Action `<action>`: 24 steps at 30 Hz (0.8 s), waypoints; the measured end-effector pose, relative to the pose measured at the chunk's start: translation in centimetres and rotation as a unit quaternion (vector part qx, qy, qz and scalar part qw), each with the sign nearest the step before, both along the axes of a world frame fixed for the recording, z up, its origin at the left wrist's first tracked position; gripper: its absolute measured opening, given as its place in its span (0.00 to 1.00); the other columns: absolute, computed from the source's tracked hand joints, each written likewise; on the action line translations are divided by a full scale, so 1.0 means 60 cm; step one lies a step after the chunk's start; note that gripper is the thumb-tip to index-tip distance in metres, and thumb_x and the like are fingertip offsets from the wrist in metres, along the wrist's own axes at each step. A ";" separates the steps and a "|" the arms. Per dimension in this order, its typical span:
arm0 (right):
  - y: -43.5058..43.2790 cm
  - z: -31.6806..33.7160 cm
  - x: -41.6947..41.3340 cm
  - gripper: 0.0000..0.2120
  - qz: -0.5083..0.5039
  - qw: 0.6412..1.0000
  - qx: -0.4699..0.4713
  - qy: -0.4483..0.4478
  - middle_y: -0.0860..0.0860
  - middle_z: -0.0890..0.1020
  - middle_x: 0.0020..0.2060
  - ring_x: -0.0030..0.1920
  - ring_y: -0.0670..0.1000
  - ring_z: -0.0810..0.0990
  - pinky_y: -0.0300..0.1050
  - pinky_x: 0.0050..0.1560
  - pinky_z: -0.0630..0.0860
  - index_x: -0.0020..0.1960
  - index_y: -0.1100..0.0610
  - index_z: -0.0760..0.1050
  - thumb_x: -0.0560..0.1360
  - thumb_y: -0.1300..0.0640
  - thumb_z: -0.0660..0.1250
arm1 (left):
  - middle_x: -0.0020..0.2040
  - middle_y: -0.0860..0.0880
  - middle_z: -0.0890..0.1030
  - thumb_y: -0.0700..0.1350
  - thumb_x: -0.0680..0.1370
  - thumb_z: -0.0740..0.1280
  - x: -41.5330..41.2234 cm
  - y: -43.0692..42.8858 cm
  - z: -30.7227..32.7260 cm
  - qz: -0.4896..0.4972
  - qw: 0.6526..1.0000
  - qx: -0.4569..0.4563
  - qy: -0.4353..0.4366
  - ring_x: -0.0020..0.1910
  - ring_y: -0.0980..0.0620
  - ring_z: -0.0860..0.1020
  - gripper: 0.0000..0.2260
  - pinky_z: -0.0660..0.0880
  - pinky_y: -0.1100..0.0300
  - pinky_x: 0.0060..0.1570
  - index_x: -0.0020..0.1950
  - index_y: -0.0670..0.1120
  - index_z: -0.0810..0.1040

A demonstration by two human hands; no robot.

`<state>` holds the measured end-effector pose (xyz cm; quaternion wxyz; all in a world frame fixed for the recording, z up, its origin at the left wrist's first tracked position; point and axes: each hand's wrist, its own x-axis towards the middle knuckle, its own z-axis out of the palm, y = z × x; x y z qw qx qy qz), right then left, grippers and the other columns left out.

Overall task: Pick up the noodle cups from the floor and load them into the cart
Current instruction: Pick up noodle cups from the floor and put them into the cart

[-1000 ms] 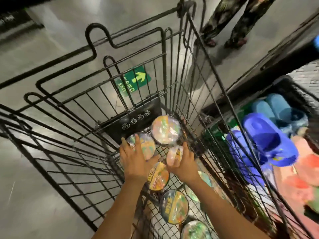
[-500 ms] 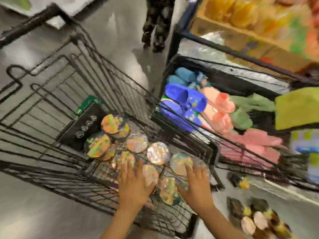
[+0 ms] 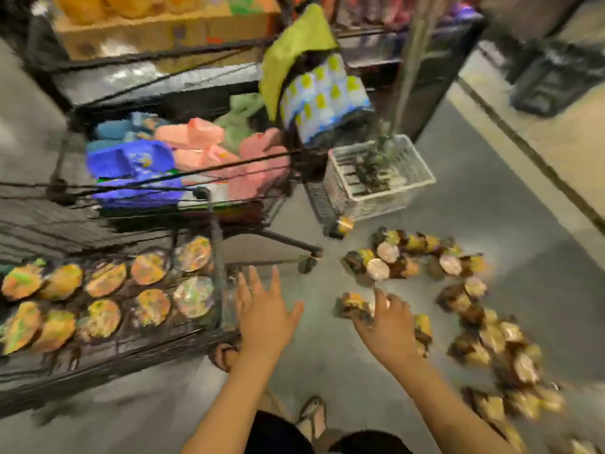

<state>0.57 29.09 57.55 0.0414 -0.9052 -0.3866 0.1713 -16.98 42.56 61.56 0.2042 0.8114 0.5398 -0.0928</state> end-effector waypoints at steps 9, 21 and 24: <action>-0.305 -0.042 0.126 0.32 -0.257 0.961 -0.046 0.094 0.58 0.75 0.60 0.60 0.60 0.72 0.52 0.58 0.71 0.69 0.56 0.64 0.73 0.37 0.62 | 0.79 0.39 0.45 0.64 0.79 0.57 0.198 -0.158 -0.008 -0.230 0.972 -0.007 0.056 0.77 0.37 0.43 0.36 0.46 0.46 0.75 0.80 0.51 0.46; -0.474 -0.106 0.254 0.36 -0.491 0.828 -0.121 0.242 0.59 0.72 0.63 0.64 0.60 0.70 0.51 0.63 0.71 0.73 0.57 0.60 0.74 0.38 0.65 | 0.79 0.38 0.47 0.67 0.77 0.56 0.518 -0.236 -0.121 -0.454 0.874 -0.049 0.165 0.77 0.37 0.48 0.37 0.49 0.45 0.75 0.80 0.51 0.48; -0.504 -0.110 0.317 0.37 -0.545 0.788 -0.123 0.261 0.60 0.73 0.64 0.65 0.61 0.70 0.53 0.63 0.71 0.73 0.58 0.59 0.74 0.37 0.65 | 0.79 0.37 0.49 0.66 0.77 0.57 0.623 -0.255 -0.131 -0.502 0.847 -0.051 0.169 0.77 0.37 0.49 0.37 0.49 0.46 0.74 0.79 0.49 0.49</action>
